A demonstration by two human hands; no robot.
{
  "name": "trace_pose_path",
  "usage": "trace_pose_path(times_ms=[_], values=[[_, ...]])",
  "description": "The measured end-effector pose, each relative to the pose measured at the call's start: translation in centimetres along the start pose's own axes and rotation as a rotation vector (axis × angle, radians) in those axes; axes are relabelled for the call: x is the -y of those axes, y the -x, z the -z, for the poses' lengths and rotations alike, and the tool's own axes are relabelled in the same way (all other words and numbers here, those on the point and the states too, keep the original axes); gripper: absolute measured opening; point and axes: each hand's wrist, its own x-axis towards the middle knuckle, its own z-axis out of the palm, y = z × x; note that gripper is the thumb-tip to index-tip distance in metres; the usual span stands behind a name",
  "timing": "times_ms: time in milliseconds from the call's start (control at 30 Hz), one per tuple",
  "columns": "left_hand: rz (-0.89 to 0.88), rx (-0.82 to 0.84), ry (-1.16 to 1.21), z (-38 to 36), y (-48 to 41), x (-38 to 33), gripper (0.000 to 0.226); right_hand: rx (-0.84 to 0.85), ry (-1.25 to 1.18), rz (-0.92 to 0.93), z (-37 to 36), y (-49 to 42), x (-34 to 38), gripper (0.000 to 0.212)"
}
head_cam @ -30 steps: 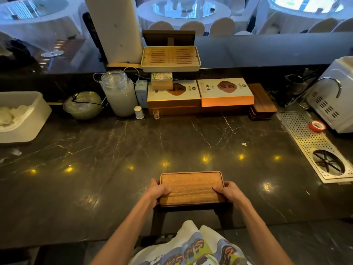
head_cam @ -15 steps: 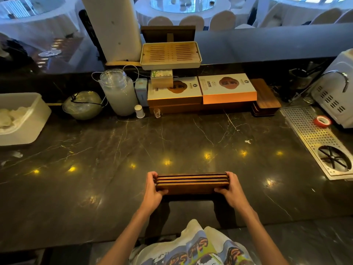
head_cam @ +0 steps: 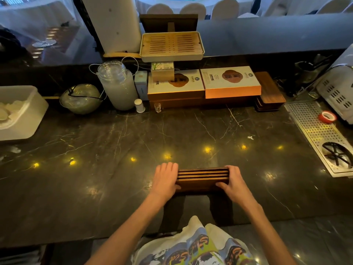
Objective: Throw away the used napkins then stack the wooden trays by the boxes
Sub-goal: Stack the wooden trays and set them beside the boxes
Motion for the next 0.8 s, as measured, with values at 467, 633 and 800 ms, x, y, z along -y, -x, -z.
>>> trace_pose_path(times_ms=[467, 633, 800], values=[[-0.107, -0.036, -0.096, -1.5, 0.4, 0.0, 0.041, -0.029, 0.74, 0.322, -7.6, 1.0, 8.3, 0.056], [-0.134, -0.059, -0.097, -1.5, 0.4, 0.1, 0.041, -0.085, 0.646, 0.499, -7.5, 0.3, 7.7, 0.044], [-0.119, -0.047, -0.099, -1.7, 0.4, 0.1, 0.046, -0.025, 0.584, 0.452, -2.3, -1.2, 2.3, 0.053]])
